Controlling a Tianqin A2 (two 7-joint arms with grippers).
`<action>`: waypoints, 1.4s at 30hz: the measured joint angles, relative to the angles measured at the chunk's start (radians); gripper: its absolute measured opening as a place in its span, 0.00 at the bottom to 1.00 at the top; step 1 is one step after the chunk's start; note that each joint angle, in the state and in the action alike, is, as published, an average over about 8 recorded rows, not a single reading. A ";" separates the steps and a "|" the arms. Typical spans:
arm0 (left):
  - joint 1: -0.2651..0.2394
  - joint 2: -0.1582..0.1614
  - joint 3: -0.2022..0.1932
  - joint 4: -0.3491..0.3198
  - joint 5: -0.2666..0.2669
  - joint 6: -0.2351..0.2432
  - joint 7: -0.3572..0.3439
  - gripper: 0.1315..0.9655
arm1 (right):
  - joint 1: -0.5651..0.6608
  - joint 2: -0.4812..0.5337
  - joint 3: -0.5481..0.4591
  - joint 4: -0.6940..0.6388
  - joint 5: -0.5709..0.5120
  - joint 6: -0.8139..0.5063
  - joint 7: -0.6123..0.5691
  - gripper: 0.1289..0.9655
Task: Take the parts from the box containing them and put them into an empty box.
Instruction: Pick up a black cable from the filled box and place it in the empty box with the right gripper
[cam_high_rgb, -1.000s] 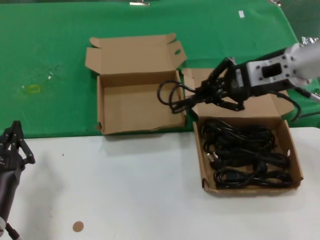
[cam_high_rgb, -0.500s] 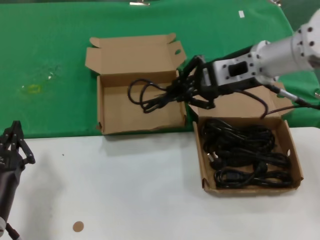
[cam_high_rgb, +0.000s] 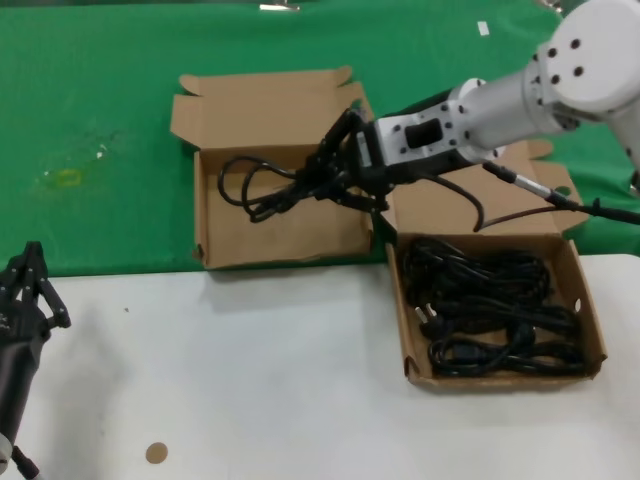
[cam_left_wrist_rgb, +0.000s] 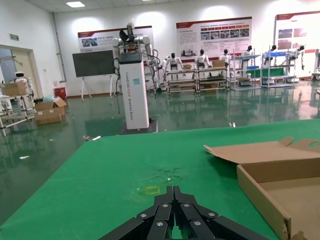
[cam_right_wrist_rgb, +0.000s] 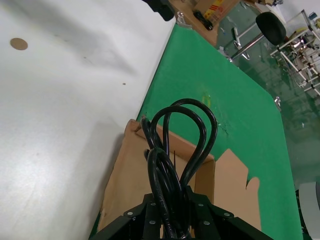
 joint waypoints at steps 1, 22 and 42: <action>0.000 0.000 0.000 0.000 0.000 0.000 0.000 0.02 | 0.004 -0.008 -0.002 -0.012 -0.001 0.003 -0.004 0.11; 0.000 0.000 0.000 0.000 0.000 0.000 0.000 0.02 | 0.061 -0.143 -0.026 -0.228 -0.014 0.081 -0.089 0.11; 0.000 0.000 0.000 0.000 0.000 0.000 0.000 0.02 | 0.150 -0.274 -0.016 -0.545 -0.002 0.162 -0.265 0.11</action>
